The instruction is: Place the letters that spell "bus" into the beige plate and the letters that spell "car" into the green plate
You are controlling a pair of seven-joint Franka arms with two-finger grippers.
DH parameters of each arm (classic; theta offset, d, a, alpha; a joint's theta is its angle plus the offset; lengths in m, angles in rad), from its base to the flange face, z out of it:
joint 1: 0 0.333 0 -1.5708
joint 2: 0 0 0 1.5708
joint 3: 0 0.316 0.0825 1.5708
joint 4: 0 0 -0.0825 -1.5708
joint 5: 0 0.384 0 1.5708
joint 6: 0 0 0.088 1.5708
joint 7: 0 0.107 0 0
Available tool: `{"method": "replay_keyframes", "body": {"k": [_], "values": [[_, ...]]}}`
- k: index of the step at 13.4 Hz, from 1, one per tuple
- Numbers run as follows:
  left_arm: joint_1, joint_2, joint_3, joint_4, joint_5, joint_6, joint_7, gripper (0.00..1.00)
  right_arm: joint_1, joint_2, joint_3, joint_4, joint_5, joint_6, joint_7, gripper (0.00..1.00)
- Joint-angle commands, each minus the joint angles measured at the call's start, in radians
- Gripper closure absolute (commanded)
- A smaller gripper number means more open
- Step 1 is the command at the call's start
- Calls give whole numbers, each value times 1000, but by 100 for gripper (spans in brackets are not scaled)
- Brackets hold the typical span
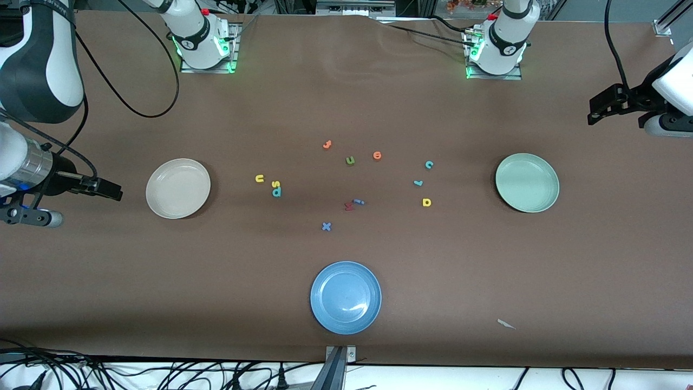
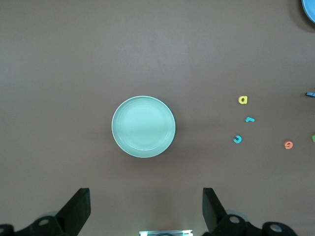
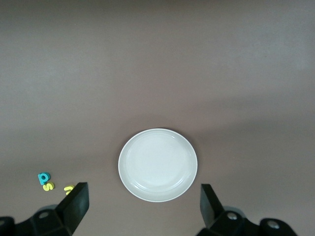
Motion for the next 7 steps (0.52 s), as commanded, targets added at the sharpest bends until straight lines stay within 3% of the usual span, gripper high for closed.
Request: {"method": "replay_keyframes", "body": {"k": [1,7], "values": [[6,12,-4,34,-29,-21,-23,0,2,-12,5,-7,-19,-8,8,0],[6,12,-4,34,-32,-21,-41,0,2,-12,5,-7,-19,-8,8,0]]}}
